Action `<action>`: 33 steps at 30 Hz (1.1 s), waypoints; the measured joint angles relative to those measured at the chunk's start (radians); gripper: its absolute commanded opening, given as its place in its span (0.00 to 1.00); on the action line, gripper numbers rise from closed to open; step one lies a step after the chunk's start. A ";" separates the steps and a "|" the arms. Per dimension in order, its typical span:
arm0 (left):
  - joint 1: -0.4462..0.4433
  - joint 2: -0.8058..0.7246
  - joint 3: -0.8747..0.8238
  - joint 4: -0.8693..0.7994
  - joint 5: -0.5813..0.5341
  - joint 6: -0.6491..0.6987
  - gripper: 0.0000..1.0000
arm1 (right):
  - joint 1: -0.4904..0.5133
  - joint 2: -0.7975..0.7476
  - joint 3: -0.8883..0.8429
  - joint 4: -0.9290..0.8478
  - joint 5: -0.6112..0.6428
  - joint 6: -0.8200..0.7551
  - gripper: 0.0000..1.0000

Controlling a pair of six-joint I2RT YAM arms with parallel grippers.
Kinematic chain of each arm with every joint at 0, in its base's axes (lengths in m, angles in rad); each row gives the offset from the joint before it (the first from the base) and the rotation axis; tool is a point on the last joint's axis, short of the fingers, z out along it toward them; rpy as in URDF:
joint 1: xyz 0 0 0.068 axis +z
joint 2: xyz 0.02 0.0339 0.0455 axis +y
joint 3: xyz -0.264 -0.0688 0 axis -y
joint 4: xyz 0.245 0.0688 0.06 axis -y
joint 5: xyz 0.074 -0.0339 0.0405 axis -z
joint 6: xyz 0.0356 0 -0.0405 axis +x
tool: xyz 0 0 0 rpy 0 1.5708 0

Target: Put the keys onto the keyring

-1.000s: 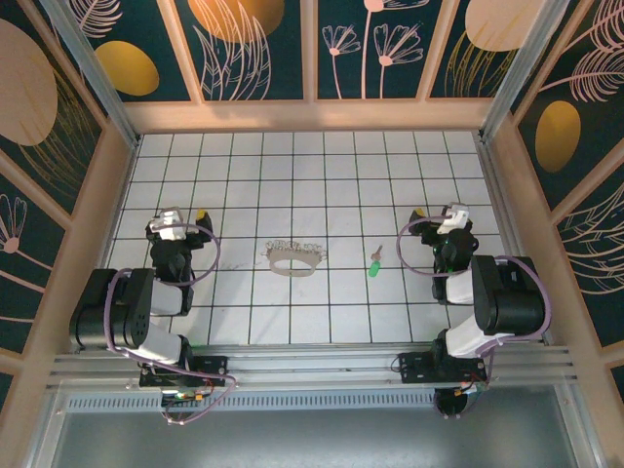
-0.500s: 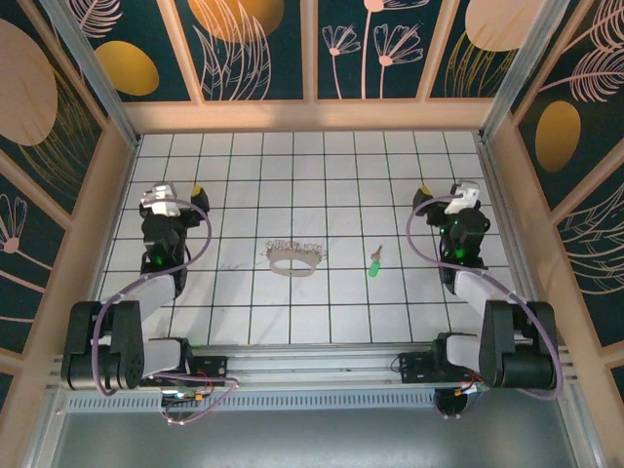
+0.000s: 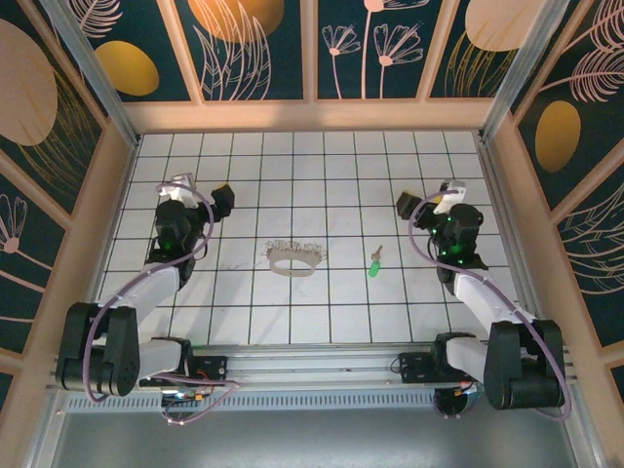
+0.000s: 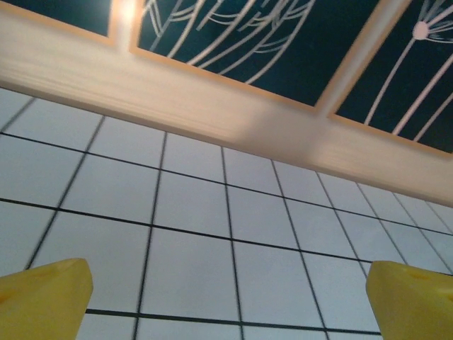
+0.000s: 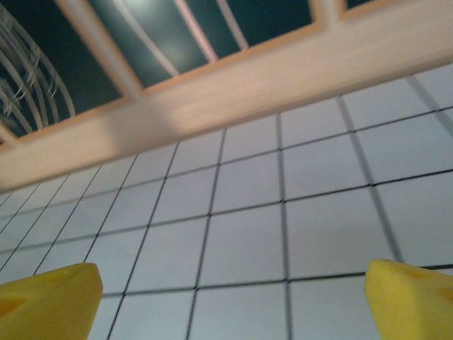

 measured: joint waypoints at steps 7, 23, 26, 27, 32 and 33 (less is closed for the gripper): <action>-0.002 -0.005 -0.005 -0.002 0.022 -0.055 0.99 | 0.183 0.100 0.050 -0.116 -0.018 0.015 0.84; -0.018 -0.062 -0.122 0.081 0.177 -0.253 0.83 | 0.501 0.275 0.193 -0.314 0.124 0.012 0.81; -0.082 -0.053 -0.122 0.021 0.164 -0.260 0.83 | 0.547 0.332 0.242 -0.343 0.157 -0.008 0.81; -0.117 -0.052 -0.122 -0.006 0.151 -0.258 0.83 | 0.561 0.354 0.260 -0.355 0.169 -0.018 0.80; -0.307 -0.041 -0.119 -0.134 0.040 -0.240 0.81 | 0.607 0.426 0.295 -0.383 0.211 -0.054 0.80; -0.332 -0.038 -0.119 -0.153 0.019 -0.240 0.81 | 0.613 0.435 0.296 -0.388 0.217 -0.061 0.80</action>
